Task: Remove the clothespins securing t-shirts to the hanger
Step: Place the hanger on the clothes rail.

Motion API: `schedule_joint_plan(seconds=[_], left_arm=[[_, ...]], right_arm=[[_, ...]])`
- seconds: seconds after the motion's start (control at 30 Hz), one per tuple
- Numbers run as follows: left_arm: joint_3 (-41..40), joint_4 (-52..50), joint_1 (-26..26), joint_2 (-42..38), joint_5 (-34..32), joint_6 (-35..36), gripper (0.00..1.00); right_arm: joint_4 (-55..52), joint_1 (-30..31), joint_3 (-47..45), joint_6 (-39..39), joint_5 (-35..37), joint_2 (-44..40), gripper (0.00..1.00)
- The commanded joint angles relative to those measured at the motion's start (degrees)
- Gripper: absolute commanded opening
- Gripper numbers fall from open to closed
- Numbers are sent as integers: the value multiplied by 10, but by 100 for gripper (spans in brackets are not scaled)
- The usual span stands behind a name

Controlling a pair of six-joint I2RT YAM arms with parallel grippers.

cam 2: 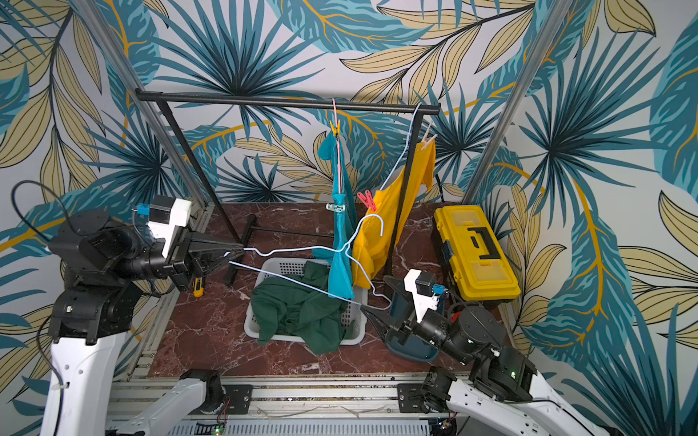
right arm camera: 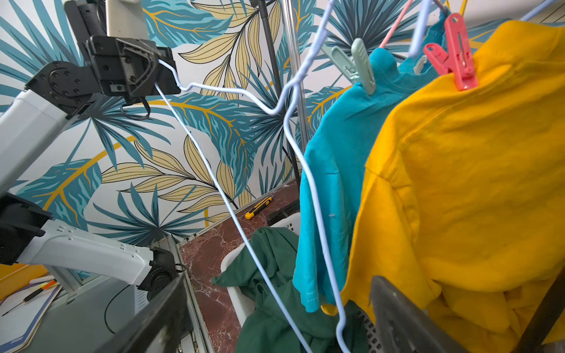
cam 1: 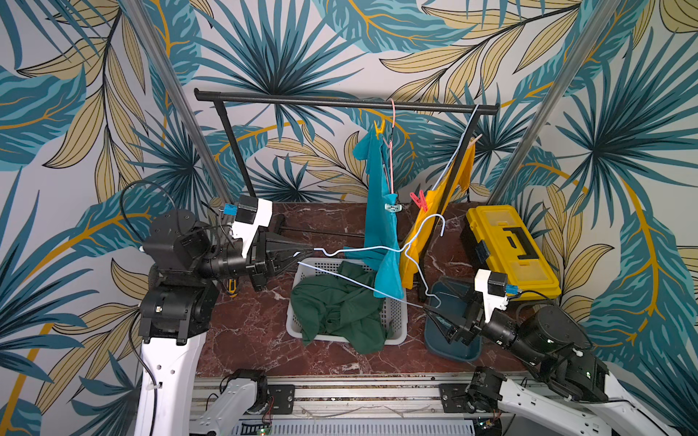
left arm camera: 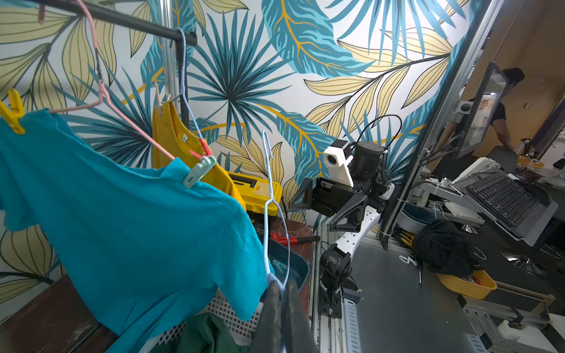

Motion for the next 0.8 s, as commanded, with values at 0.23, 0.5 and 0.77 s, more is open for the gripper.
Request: schedule_joint_plan(seconds=[0.23, 0.5, 0.77], left_arm=[[103, 98, 6, 18, -230, -57, 0], [181, 231, 5, 73, -264, -156, 0], [209, 249, 6, 73, -355, -156, 0]], right_arm=[[11, 0, -18, -7, 30, 6, 100], [9, 0, -27, -3, 30, 8, 99], [9, 1, -35, -4, 37, 1, 99]])
